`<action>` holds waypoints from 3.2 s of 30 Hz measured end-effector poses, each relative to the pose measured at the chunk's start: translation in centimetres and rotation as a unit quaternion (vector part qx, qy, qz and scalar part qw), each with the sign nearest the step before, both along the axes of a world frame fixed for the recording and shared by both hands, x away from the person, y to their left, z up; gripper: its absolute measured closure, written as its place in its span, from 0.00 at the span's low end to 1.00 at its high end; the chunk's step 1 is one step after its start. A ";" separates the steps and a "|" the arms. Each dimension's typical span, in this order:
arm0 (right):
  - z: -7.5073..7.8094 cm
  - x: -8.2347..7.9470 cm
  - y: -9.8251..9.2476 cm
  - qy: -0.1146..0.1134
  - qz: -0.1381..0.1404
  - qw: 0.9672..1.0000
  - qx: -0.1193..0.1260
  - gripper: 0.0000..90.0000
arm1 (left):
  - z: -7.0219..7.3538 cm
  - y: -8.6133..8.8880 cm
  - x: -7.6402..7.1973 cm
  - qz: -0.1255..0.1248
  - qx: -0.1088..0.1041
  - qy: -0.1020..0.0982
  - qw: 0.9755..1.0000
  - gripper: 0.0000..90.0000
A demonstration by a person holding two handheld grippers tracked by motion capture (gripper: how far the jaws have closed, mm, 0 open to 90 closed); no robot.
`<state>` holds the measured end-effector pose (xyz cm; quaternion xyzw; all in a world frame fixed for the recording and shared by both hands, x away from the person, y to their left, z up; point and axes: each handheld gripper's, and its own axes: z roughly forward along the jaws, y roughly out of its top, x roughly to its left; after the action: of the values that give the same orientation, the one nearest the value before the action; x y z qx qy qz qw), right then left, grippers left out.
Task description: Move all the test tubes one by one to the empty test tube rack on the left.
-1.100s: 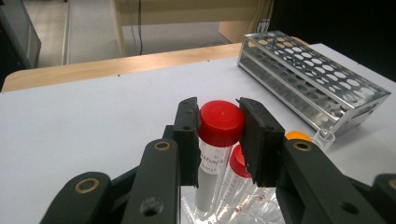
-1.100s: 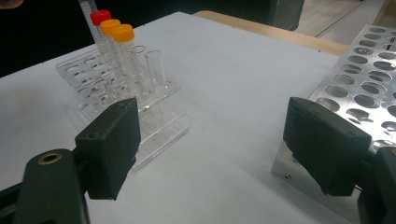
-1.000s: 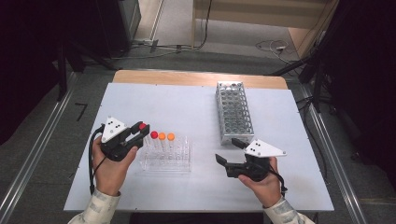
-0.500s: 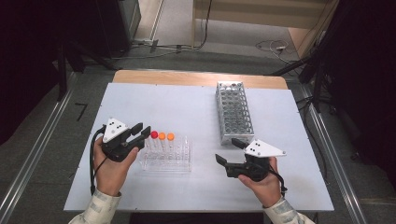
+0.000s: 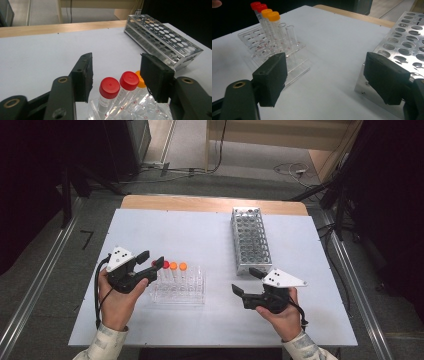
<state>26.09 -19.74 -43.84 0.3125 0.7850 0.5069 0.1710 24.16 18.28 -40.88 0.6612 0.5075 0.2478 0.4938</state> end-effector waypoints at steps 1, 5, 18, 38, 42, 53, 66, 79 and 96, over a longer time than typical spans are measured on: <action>0.0 0.0 0.0 -0.001 0.000 1.000 0.000 0.19 | 0.0 0.0 0.0 -0.001 -0.002 0.001 1.000 0.46; 0.0 0.1 -0.1 0.001 -0.002 1.000 0.000 0.19 | 0.0 -0.1 -0.1 -0.002 -0.005 -0.001 1.000 0.42; -0.1 0.4 -1.6 0.001 -0.023 1.000 0.001 0.19 | 0.1 0.3 -1.0 -0.002 -0.022 -0.009 1.000 0.31; -0.1 0.6 -3.7 -0.002 -0.048 0.999 0.000 0.19 | -0.5 1.4 -1.7 0.003 -0.028 -0.005 1.000 0.27; -0.1 0.6 -4.1 -0.003 -0.053 0.999 0.000 0.19 | -0.7 1.6 -1.8 0.003 -0.028 -0.003 1.000 0.27; -0.1 0.5 -5.2 -0.006 -0.066 0.998 0.001 0.18 | -1.0 2.3 -2.1 0.010 -0.029 -0.002 1.000 0.27; -0.2 0.4 -6.7 -0.006 -0.083 0.997 0.000 0.18 | -1.9 3.5 -2.7 0.016 -0.026 0.002 1.000 0.26; -0.4 0.3 -8.3 -0.007 -0.103 0.995 -0.005 0.18 | -2.8 4.4 -3.2 0.025 -0.026 0.000 0.999 0.26; -0.7 0.1 -10.2 -0.005 -0.122 0.992 -0.012 0.13 | -3.9 5.1 -3.3 0.037 -0.022 0.012 0.999 0.24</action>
<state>26.23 -29.91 -44.57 0.4016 0.7463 0.4739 0.2393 20.90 23.43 -44.81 0.6338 0.5431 0.2464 0.4925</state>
